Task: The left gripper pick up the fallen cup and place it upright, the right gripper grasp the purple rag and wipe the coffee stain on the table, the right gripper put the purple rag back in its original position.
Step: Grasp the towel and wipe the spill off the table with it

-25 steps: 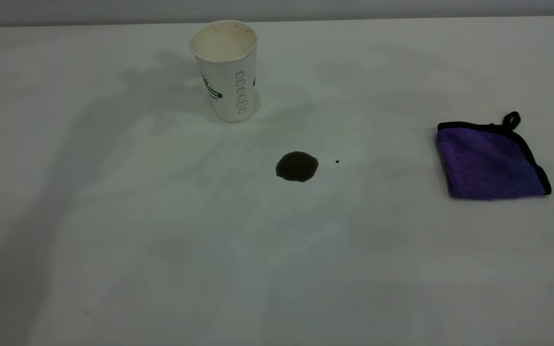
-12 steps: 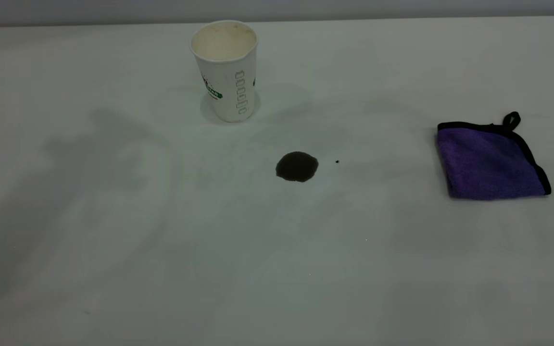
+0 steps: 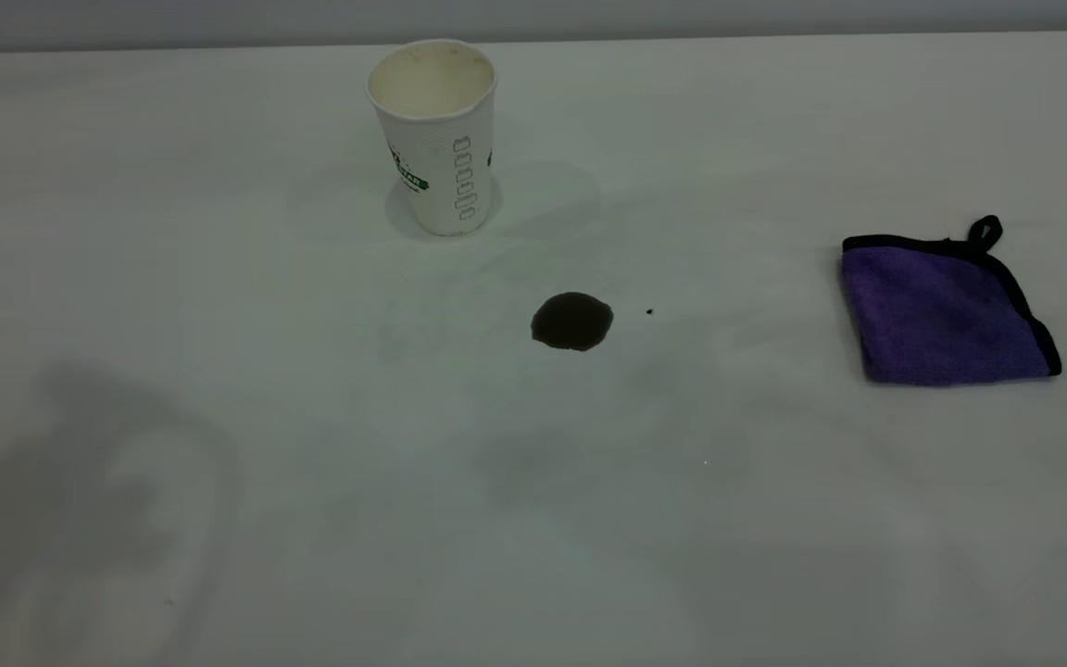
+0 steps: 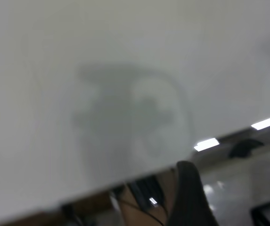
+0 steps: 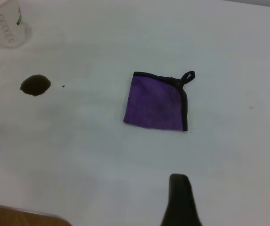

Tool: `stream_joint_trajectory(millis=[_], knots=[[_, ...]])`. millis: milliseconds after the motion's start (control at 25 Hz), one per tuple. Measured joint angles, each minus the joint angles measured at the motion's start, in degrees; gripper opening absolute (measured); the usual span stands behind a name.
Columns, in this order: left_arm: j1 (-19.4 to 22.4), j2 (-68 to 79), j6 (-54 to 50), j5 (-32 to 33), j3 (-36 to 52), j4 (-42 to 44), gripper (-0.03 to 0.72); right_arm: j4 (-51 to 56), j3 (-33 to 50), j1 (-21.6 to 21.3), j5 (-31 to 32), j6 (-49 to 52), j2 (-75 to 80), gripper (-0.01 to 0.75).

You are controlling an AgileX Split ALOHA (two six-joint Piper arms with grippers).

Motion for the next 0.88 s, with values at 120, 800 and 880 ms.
stream_joint_trajectory(millis=[120, 800, 880], knots=[[0.00, -5.88, -5.09, 0.00, 9.61, 1.49, 0.573, 0.00, 0.00, 0.00, 0.00, 0.00, 0.00, 0.589], [9.54, -43.81, -7.27, -2.83, 33.83, 4.81, 0.573, 0.00, 0.00, 0.00, 0.00, 0.00, 0.00, 0.589], [11.08, -47.38, -7.27, -2.99, 34.94, 4.94, 0.573, 0.00, 0.00, 0.00, 0.00, 0.00, 0.00, 0.589]])
